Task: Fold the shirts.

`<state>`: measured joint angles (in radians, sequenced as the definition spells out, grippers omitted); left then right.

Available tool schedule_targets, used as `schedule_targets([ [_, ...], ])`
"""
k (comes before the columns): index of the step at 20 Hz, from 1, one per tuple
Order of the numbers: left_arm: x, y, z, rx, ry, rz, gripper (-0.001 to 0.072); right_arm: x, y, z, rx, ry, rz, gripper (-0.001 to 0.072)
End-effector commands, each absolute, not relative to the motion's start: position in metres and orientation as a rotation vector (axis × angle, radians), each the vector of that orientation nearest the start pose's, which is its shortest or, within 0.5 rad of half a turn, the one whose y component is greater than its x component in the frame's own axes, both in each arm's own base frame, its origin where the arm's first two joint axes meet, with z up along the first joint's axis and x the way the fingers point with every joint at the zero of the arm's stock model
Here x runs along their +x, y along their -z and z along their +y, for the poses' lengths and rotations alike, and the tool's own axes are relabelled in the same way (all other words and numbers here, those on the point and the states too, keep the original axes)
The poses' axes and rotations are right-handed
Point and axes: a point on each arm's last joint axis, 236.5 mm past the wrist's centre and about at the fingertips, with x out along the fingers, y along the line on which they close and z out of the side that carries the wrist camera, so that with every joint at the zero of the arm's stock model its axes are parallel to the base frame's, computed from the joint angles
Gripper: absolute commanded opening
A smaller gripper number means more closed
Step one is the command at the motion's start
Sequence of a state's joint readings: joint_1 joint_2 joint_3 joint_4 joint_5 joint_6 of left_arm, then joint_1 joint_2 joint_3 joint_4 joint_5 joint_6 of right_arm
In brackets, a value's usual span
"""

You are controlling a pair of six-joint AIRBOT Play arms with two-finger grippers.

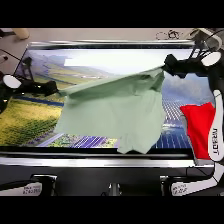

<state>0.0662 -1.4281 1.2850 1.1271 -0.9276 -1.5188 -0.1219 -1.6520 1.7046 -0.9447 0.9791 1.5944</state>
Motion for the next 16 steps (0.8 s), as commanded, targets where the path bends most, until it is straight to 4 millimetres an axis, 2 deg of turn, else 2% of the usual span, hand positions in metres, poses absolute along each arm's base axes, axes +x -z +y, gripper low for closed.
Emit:
schedule_targets([
  [1, 0.476, -0.006, -0.073, -0.567, 0.189, 1.103, 0.0288, 0.560, -0.082, 0.071, 0.720, -0.223, 0.940, 0.0166],
  [2, 0.473, -0.016, -0.069, -0.558, 0.201, 1.122, 0.0588, 0.553, -0.090, 0.075, 0.718, -0.243, 0.948, 0.0418],
  [3, 0.466, -0.026, -0.059, -0.533, 0.212, 1.155, 0.0675, 0.542, -0.100, 0.073, 0.689, -0.262, 0.961, 0.0505],
  [5, 0.437, -0.039, -0.017, -0.425, 0.178, 1.278, 0.0650, 0.506, -0.114, 0.055, 0.599, -0.266, 1.034, 0.0504],
  [6, 0.412, -0.035, 0.012, -0.377, 0.100, 1.371, 0.0577, 0.475, -0.111, 0.043, 0.535, -0.249, 1.134, 0.0504],
  [7, 0.389, -0.029, 0.034, -0.368, 0.015, 1.440, 0.0570, 0.446, -0.101, 0.025, 0.449, -0.195, 1.239, 0.0505],
  [8, 0.369, -0.020, 0.045, -0.369, -0.022, 1.489, 0.0570, 0.417, -0.090, 0.007, 0.369, -0.128, 1.338, 0.0503],
  [9, 0.353, -0.008, 0.046, -0.395, -0.033, 1.525, 0.0570, 0.398, -0.079, 0.001, 0.350, -0.099, 1.386, 0.0487],
  [12, 0.310, 0.047, 0.031, -0.425, -0.011, 1.642, 0.0570, 0.358, -0.040, 0.014, 0.393, -0.105, 1.443, 0.0486],
  [14, 0.301, 0.073, 0.022, -0.440, 0.000, 1.644, 0.0570, 0.331, -0.016, 0.022, 0.411, -0.122, 1.510, 0.0486],
  [16, 0.306, 0.084, 0.012, -0.486, 0.015, 1.605, 0.0569, 0.315, -0.006, 0.025, 0.419, -0.126, 1.563, 0.0486],
])
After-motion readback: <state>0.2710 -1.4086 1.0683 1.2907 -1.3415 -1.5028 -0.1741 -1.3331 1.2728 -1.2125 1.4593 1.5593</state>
